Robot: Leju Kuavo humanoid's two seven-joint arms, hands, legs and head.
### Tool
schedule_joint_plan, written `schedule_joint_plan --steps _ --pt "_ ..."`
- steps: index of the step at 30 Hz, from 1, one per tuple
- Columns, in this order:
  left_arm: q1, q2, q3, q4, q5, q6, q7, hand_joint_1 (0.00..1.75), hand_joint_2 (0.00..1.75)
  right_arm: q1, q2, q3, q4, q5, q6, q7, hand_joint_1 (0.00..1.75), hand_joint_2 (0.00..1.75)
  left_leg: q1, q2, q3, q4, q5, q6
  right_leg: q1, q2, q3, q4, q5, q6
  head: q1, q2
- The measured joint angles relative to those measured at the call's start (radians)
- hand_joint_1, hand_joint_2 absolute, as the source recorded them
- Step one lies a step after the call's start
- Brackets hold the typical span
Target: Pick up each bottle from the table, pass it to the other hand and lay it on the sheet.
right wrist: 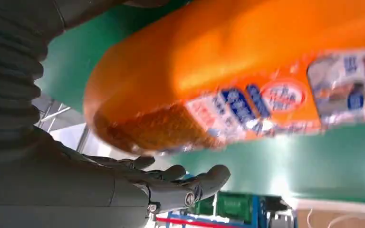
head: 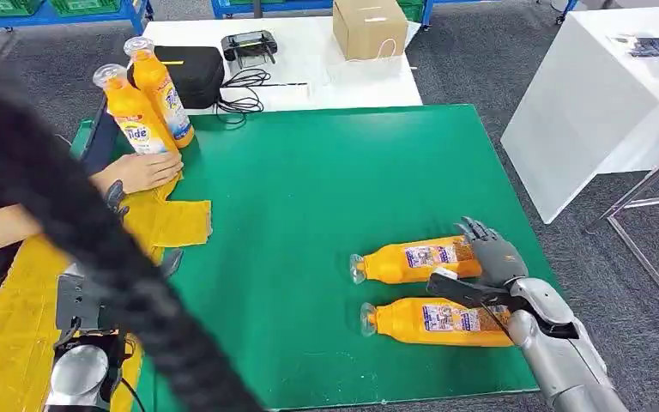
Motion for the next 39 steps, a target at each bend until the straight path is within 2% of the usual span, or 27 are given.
schedule_joint_plan --steps 6,7,9,11,12,17,27,36,39 --pt "-0.007 -0.002 -0.012 0.001 0.002 -0.002 0.0 0.0 1.75 -0.044 0.001 0.037 0.066 0.029 0.007 0.019 0.02 1.75 0.0 0.0 0.0 0.0 0.0 0.0 0.0 0.0 0.0 0.0 0.0 0.0 0.0 0.0" --pt "-0.008 -0.003 -0.015 0.001 0.002 -0.002 0.0 0.0 1.75 -0.054 0.002 0.047 0.077 0.035 0.001 0.024 0.33 1.75 0.0 0.001 0.0 0.0 0.0 0.0 0.0 0.0 0.0 0.0 0.0 0.0 0.0 0.0" --pt "-0.01 -0.004 -0.019 0.001 0.003 -0.002 -0.001 0.0 1.75 -0.069 0.005 0.063 0.096 0.045 -0.013 0.026 0.72 1.75 0.0 0.001 0.001 0.0 0.0 0.0 0.0 0.0 0.0 0.0 0.0 0.0 0.0 0.0" --pt "-0.013 -0.005 -0.023 0.001 0.004 -0.002 -0.001 0.0 1.75 -0.079 0.009 0.079 0.113 0.055 -0.024 0.027 1.19 1.75 0.0 0.001 0.001 0.0 0.0 0.0 0.0 0.0 0.001 0.0 0.0 0.0 0.0 0.0" --pt "-0.015 -0.006 -0.026 0.001 0.004 -0.002 -0.001 0.0 1.75 -0.082 0.011 0.087 0.117 0.059 -0.031 0.027 1.33 1.75 0.0 0.001 0.001 0.0 0.0 0.0 0.0 0.0 0.001 0.0 0.0 0.0 0.0 0.0" --pt "-0.024 -0.008 -0.04 0.001 0.005 -0.004 -0.001 0.0 1.75 -0.099 0.024 0.125 0.141 0.082 -0.053 0.032 1.36 1.75 0.0 0.001 0.002 0.0 0.0 0.0 0.0 0.0 0.001 0.0 0.0 0.0 0.0 0.0" --pt "-0.034 -0.011 -0.044 0.006 0.008 -0.005 0.0 0.0 1.75 -0.129 0.031 0.163 0.175 0.091 -0.04 0.035 1.71 1.75 0.0 0.002 0.003 0.0 0.0 0.0 0.0 0.001 0.002 0.0 0.001 0.0 0.0 0.0" --pt "-0.037 -0.011 -0.049 0.014 0.011 -0.011 0.0 0.0 1.75 -0.146 0.027 0.18 0.194 0.093 -0.043 0.036 1.75 1.75 0.0 0.003 0.005 0.0 0.0 0.0 0.0 0.002 0.003 0.0 0.001 0.0 0.0 0.0" --pt "-0.037 -0.013 -0.062 0.017 0.014 -0.032 0.006 0.0 1.75 -0.144 0.035 0.183 0.196 0.089 -0.09 0.051 1.75 1.75 0.0 0.003 0.005 0.0 0.0 0.0 0.001 0.002 0.004 0.0 0.001 0.0 0.0 0.0"
